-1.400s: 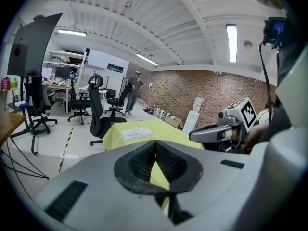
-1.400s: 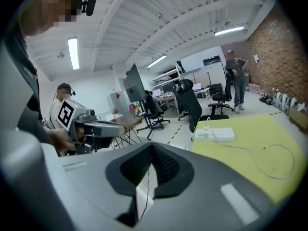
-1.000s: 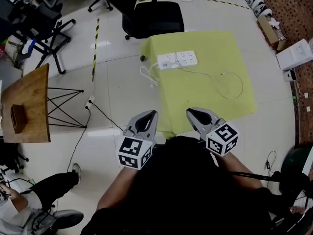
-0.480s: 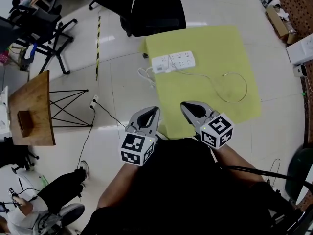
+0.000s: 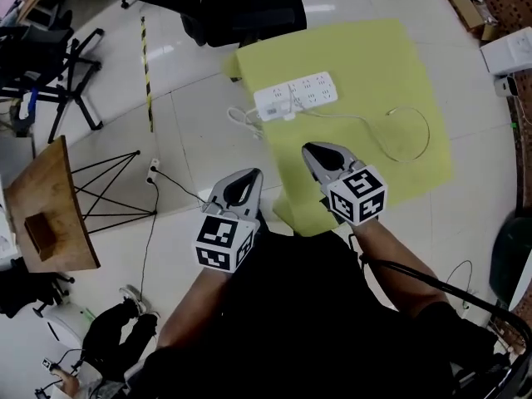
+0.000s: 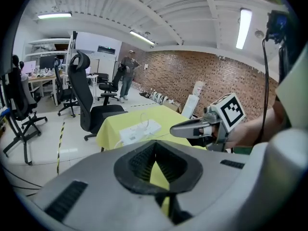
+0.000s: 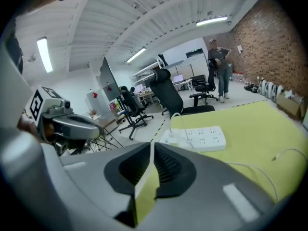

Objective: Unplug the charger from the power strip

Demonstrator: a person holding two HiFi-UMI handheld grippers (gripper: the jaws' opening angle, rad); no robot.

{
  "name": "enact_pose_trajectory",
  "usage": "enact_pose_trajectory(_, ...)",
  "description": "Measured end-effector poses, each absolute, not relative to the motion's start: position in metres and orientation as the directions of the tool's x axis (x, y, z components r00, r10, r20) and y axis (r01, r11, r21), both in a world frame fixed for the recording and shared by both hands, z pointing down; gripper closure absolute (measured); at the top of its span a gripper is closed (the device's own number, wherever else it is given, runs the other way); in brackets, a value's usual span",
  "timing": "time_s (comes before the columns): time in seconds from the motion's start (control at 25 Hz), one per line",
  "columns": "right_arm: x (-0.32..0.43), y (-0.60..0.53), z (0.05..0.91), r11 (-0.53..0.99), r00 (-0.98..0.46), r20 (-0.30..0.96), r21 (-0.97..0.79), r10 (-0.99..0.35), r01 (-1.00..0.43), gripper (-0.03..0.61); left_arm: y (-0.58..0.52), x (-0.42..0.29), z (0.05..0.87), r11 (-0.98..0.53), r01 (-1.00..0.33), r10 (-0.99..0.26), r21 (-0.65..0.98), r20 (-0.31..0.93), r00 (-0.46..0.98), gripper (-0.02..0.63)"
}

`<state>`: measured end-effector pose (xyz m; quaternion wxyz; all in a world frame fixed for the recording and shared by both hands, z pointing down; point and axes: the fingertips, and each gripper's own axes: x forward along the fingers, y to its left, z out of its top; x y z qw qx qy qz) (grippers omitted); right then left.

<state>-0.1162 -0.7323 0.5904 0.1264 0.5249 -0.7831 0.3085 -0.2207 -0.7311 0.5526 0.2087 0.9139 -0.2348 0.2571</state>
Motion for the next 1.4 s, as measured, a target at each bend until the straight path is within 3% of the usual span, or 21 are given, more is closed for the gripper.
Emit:
enact_pose_trajectory(0.28, -0.100, -0.794, 0.650, 0.079, -0.221, 0.645, -0.242, -0.732, -0.967, 0.401, -0.767, -0.247, 0.567, -0.829, -0.469, -0.240, 0.305, 0.563, 0.791, 0.607)
enact_pose_trajectory(0.4, -0.101, -0.811, 0.661, 0.049, -0.184, 0.653, -0.219, -0.735, -0.974, 0.382, -0.784, -0.263, 0.568, -0.834, -0.457, -0.228, 0.308, 0.562, 0.795, 0.607)
enact_pose_trajectory(0.72, -0.101, -0.833, 0.681, -0.021, -0.075, 0.696, -0.128, -0.714, -0.992, 0.383, -0.806, -0.278, 0.569, -0.849, -0.415, -0.190, 0.328, 0.543, 0.818, 0.607)
enact_pose_trajectory(0.8, -0.101, -0.834, 0.682, -0.025, -0.059, 0.711, -0.108, -0.701, -0.994, 0.437, -0.808, -0.278, 0.565, -0.853, -0.404, -0.186, 0.331, 0.531, 0.827, 0.607)
enact_pose_trajectory(0.92, -0.103, -0.835, 0.676, -0.020, -0.047, 0.721, -0.084, -0.692, -0.996, 0.442, -0.812, -0.281, 0.562, -0.853, -0.399, -0.186, 0.335, 0.519, 0.834, 0.607)
enact_pose_trajectory(1.4, -0.112, -0.801, 0.636, 0.000, -0.127, 0.683, -0.183, -0.720, -0.983, 0.442, -0.801, -0.276, 0.560, -0.858, -0.380, -0.174, 0.346, 0.499, 0.849, 0.607)
